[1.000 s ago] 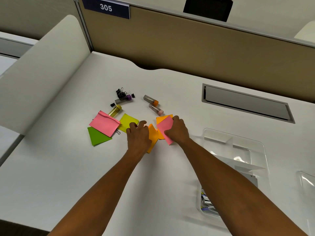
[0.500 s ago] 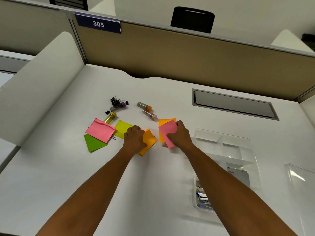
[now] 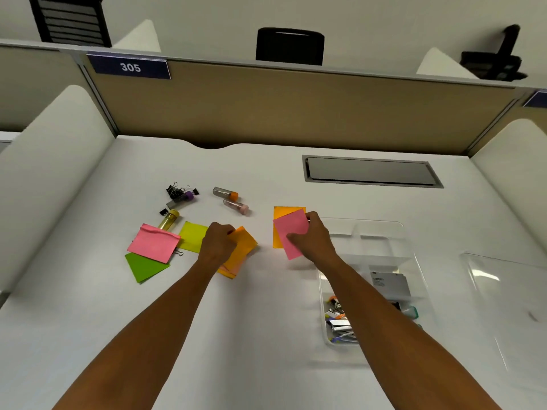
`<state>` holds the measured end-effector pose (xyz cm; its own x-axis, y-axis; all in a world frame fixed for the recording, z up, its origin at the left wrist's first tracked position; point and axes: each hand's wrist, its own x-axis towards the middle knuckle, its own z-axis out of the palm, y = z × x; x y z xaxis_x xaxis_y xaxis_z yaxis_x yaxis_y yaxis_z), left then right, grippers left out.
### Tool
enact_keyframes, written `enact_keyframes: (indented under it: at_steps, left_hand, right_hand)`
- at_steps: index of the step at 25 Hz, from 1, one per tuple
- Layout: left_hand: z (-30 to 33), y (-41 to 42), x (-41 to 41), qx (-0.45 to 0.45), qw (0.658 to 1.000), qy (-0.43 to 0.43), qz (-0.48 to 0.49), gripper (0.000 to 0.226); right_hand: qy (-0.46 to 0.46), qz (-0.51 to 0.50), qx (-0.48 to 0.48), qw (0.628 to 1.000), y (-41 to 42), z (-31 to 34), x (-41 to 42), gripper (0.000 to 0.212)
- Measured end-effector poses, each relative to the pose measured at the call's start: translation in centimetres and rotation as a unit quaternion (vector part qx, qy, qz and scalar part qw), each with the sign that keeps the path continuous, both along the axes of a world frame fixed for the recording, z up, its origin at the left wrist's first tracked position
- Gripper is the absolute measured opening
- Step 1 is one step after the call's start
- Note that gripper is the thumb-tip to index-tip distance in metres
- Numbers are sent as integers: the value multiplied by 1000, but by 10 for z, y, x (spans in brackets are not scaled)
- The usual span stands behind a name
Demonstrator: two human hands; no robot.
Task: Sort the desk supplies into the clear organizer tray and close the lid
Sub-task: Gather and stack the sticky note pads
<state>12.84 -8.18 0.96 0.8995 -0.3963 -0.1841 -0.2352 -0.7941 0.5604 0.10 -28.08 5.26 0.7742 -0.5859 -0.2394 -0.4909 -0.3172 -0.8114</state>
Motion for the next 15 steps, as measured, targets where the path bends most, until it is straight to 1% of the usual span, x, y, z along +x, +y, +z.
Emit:
enact_keyframes:
  at_steps: [4,6,8,11,13,15]
  left_hand:
    - [18,1,-5,-109,992,53,35,35]
    - [27,-2,-11,-158,983,78,59,40]
    - [37,-7,-19,-215,966,111,94,45]
    - [52,-20,-34,-307,927,177,124,56]
    - [60,-32,-43,-338,908,211,133,62]
    - [67,-45,-52,-354,898,226,131,64]
  right_hand:
    - [-36,-37,35,998,-13,5,-19,50]
    - [-52,-48,52,996,-19,7,-30,54]
    - [-63,-56,65,994,-27,10,-41,63]
    - [-64,-67,78,993,-42,18,-57,75]
    - [-56,-67,60,994,-52,24,-67,71]
    - [-48,-61,37,996,-63,29,-78,61]
